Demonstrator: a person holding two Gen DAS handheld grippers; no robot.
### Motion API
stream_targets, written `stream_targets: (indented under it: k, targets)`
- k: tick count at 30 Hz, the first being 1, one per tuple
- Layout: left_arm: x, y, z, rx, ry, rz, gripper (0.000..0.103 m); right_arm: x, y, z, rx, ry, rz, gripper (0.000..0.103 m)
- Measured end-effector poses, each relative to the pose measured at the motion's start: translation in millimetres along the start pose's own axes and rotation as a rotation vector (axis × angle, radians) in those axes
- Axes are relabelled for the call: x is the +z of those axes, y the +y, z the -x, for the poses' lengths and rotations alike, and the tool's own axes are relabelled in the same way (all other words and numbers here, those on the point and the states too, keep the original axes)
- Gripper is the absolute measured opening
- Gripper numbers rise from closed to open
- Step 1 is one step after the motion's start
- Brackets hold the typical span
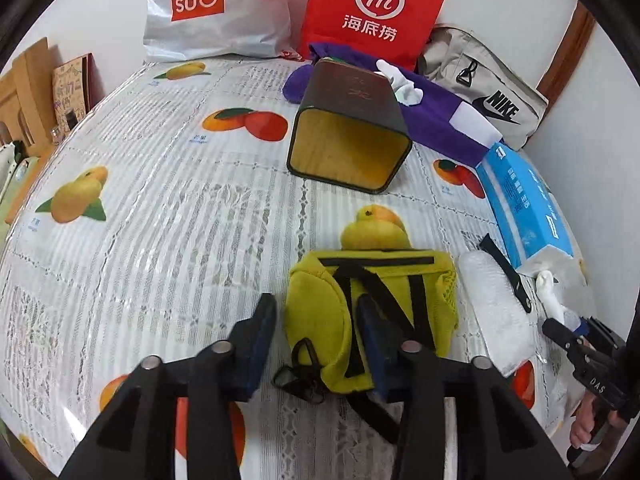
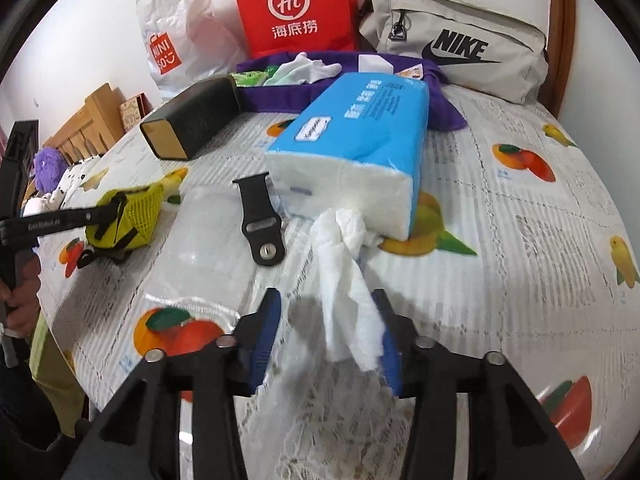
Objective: Organize soft objects
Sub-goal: 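Lift the yellow bag with the left tool while the right tool pulls the tissue out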
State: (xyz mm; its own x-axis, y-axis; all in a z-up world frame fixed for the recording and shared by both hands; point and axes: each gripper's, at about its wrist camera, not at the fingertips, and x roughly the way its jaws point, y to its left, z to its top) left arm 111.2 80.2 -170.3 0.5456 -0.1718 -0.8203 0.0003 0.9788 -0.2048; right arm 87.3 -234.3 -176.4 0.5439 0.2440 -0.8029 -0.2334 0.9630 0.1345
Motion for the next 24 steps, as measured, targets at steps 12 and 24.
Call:
stream_targets:
  k: [12, 24]
  targets:
    - [2.1, -2.0, -3.0, -0.031, -0.05, -0.022, 0.03, 5.9, 7.6, -13.0, -0.064, -0.043, 0.048, 0.018]
    - [4.2, 4.3, 15.7, -0.066, -0.083, 0.025, 0.028, 5.4, 17.6, 14.7, 0.001, -0.05, 0.036, 0.018]
